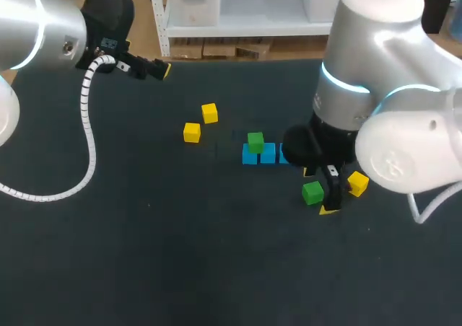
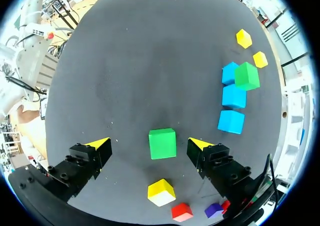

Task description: Place the blue cubes, place green cubes on the blue cubes, place the yellow cubes on the green cubes, then place the red cubes on the yellow cubes, and place purple cube on the red cubes.

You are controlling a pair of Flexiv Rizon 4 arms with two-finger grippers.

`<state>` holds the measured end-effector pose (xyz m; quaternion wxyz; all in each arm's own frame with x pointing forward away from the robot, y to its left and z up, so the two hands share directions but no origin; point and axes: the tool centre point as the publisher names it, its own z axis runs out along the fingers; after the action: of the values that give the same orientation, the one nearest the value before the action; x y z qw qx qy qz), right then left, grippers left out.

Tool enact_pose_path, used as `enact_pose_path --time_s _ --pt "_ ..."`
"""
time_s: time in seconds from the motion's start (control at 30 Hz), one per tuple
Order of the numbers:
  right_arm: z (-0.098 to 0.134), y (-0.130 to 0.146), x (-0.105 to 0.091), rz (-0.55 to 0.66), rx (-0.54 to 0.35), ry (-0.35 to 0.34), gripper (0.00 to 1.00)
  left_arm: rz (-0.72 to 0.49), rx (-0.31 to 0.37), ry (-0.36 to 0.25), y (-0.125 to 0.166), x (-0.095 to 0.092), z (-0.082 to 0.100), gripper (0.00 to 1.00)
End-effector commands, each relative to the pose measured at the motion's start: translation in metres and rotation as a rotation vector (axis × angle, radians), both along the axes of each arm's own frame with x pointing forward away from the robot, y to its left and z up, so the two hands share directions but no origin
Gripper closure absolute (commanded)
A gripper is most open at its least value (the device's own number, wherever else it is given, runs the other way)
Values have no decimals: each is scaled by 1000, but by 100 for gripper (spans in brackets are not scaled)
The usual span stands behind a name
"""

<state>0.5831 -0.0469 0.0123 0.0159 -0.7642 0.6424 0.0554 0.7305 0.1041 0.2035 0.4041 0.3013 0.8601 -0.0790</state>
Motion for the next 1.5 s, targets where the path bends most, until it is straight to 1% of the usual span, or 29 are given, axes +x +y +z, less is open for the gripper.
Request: enact_pose_path --time_s 0.03,0.07,0.1,0.13,0.2,0.23,0.33,0.37,0.4,0.5,0.53,0.57,0.6,0.67,0.7,0.73,0.77,0.83,0.87,0.9,0.93,0.97,1.07,1.1,1.13,1.17,1.2,1.37,1.5 --pt "-2 2 5 13 -9 50 25 -2 -1 0 1 0 0 0" --pt "-2 2 5 13 -9 50 27 -2 -1 0 1 0 0 0" --pt "-2 2 5 15 -11 50 35 -2 -1 0 1 0 0 0" --pt "-2 1 6 16 -12 51 38 -2 -1 0 1 0 0 0" --pt "-3 1 6 17 -12 53 41 -2 -1 0 1 0 0 0" --pt "-3 0 7 20 -12 55 50 -2 -1 0 1 0 0 0" --pt "-4 0 7 21 -11 60 51 -2 -1 0 1 0 0 0" --pt "-4 0 7 21 -10 62 50 -2 -1 0 1 0 0 0" --pt "-4 0 7 22 -8 63 47 -2 -1 0 1 0 0 0" --pt "-4 0 7 26 -6 67 23 -2 -1 0 1 0 0 0" --pt "-5 0 7 27 -7 67 17 -2 -1 0 1 0 0 0" --pt "-5 0 7 27 -10 66 16 -2 -1 0 1 0 0 0" --pt "-5 0 8 26 -15 61 51 -2 -1 0 1 0 0 0" --pt "-5 -1 9 23 -12 58 67 -2 -1 0 1 0 0 0" --pt "-5 -1 9 22 -12 56 73 -2 -1 0 1 0 0 0" --pt "-4 0 9 21 -11 54 91 -2 -1 0 1 0 0 0" --pt "-4 0 9 20 -9 53 100 -2 -1 0 1 0 0 0" --pt "-4 1 8 19 -7 55 100 -2 -1 0 1 0 0 0" --pt "-4 2 7 20 -5 60 98 -2 -1 0 1 0 0 0" --pt "-4 2 7 21 -5 62 90 -2 -1 0 1 0 0 0" --pt "-5 3 6 22 -6 63 76 -2 -1 0 1 0 0 0" --pt "-5 3 5 24 -7 65 72 -2 -1 0 1 0 0 0" --pt "-5 3 5 25 -15 64 74 -2 -1 0 1 0 0 0" --pt "-5 3 5 25 -16 62 78 -2 -1 0 1 0 0 0" --pt "-6 3 5 20 -12 64 80 -2 -1 0 1 0 0 0" --pt "-5 3 5 18 -9 66 63 -2 -1 0 1 0 0 0" --pt "-3 3 6 0 0 66 0 -2 -1 0 1 0 0 0" --pt "2 1 11 -15 4 54 0 -2 -1 0 1 0 0 0" --pt "6 2 7 0 -6 57 0 -2 -1 0 1 0 0 0"
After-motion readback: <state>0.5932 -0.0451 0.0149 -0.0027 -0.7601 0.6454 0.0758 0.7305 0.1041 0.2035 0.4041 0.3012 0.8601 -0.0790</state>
